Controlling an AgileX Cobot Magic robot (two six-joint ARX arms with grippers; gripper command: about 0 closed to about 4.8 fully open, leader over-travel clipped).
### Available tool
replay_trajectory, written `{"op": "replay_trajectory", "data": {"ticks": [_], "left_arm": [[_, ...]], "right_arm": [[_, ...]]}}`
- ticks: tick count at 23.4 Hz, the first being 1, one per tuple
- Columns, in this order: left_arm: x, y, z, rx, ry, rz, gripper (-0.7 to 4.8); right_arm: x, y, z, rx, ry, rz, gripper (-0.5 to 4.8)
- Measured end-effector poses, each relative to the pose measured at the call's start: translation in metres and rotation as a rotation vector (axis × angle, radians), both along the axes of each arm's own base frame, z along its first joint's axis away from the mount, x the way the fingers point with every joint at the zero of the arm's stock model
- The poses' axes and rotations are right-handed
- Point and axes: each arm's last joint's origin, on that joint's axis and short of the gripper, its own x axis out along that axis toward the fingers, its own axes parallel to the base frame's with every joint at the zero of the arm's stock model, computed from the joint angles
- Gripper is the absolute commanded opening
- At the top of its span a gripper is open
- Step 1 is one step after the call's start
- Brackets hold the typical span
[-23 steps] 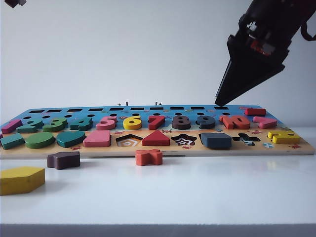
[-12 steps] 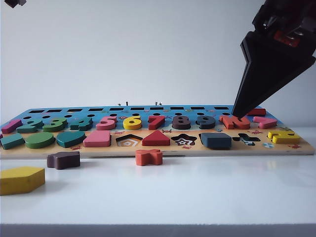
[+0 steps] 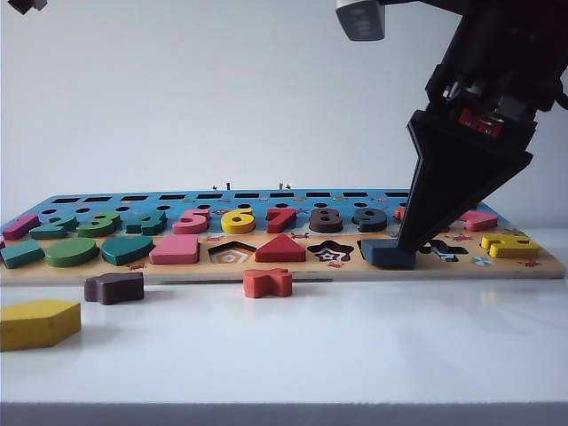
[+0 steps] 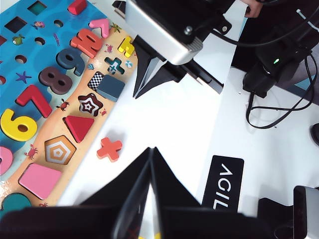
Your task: Insert the cube into the slot.
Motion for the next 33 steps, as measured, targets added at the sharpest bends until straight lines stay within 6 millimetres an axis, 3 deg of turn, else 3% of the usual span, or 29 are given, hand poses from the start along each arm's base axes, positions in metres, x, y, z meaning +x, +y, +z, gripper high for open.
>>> {"op": "replay_trajectory", "data": {"ticks": [10,33], "left_arm": [[0.000,0.000,0.000,0.000,0.000,0.000,0.17],[0.000,0.000,0.000,0.000,0.000,0.000,0.17]], "right_arm": [[0.009,0.005,-0.009,-0.024,-0.034,-0.017,-0.07],[0.015,0.004,-0.007,-0.023,-0.098,-0.033,-0.07]]}}
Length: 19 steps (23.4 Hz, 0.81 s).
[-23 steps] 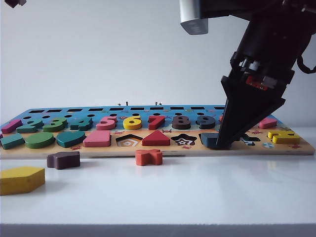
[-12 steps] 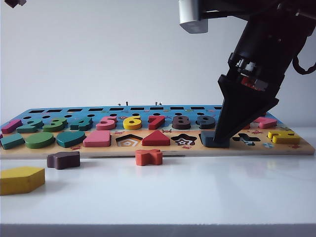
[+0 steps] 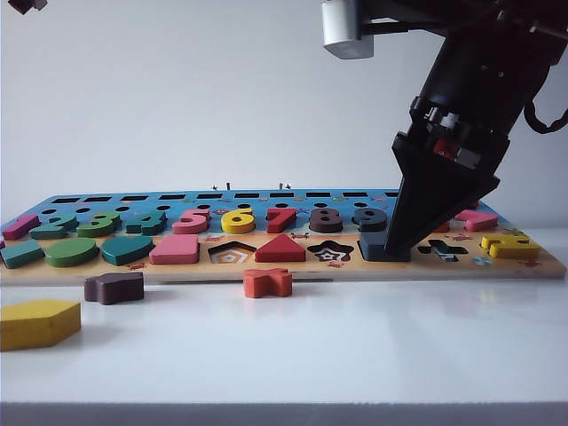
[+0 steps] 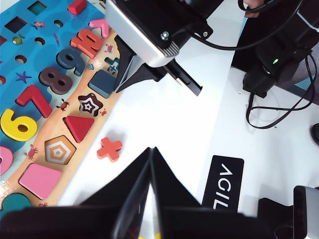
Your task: Insert the cube into the slot.
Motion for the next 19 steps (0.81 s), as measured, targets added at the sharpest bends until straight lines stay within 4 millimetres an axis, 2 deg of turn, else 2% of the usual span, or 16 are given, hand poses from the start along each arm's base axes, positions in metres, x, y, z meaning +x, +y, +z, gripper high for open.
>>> {"op": "replay_trajectory", "data": {"ticks": [11,15,19], "left_arm": [[0.000,0.000,0.000,0.000,0.000,0.000,0.17],[0.000,0.000,0.000,0.000,0.000,0.000,0.17],[0.000,0.000,0.000,0.000,0.000,0.000,0.17]], "right_arm": [[-0.001,0.000,0.002,0.014,-0.007,0.001,-0.06],[-0.012,-0.001,0.019,0.081,-0.037,0.018,0.01],[-0.024,-0.011,0.043,0.201,-0.061,-0.075,0.63]]}}
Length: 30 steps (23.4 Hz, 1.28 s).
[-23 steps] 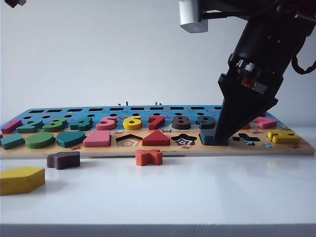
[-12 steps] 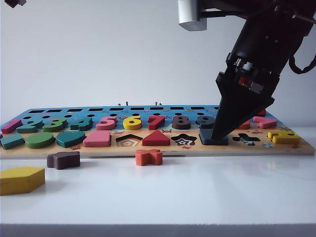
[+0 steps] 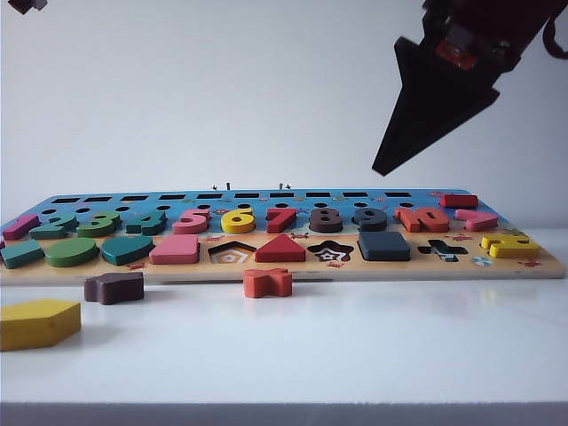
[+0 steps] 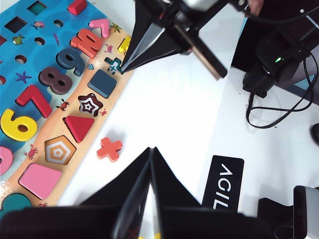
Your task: Insert the cube into the slot.
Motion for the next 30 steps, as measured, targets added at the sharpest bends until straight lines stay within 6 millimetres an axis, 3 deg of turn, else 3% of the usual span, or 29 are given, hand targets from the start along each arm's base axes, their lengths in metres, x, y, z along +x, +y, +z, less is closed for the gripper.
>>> {"op": "replay_trajectory", "data": {"ticks": [4,7,22,24,30], "left_arm": [[0.000,0.000,0.000,0.000,0.000,0.000,0.17],[0.000,0.000,0.000,0.000,0.000,0.000,0.17],[0.003,-0.001,0.003,-0.006,-0.056,0.027,0.17],[0.004,-0.001,0.003,0.000,-0.064,0.039,0.17],[0.002,0.002,0.007,-0.003,-0.108,0.071,0.17]], "right_arm": [[-0.011,-0.009,0.018,0.119,0.009,-0.103,1.51],[-0.020,-0.020,0.021,0.235,-0.031,-0.188,1.82],[-0.052,-0.105,-0.008,0.597,-0.242,-0.691,1.88],[-0.061,-0.117,-0.015,0.642,-0.305,-0.744,1.81],[-0.085,-0.139,-0.030,0.710,-0.507,-0.901,0.02]]}}
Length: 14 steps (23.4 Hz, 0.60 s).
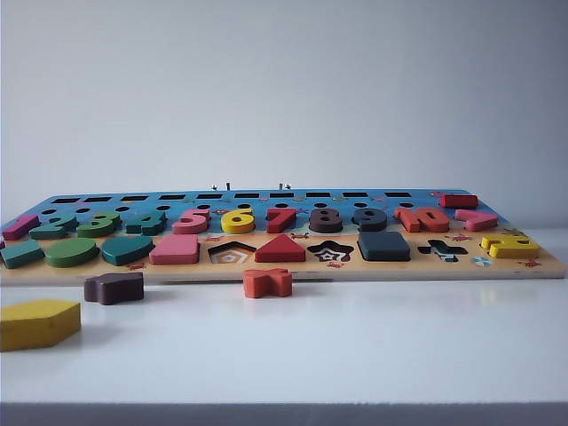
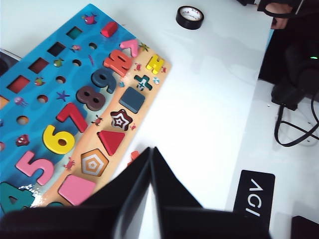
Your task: Insert the cube into the slot.
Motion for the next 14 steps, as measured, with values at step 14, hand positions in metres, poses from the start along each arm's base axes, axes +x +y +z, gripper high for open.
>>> {"op": "replay_trajectory", "data": {"ticks": [14], "left_arm": [[-0.002,0.005,0.006,0.008,-0.078,0.077,0.17]], "right_arm": [[0.005,-0.004,-0.032,0.036,-0.003,-0.111,-0.08]]}}
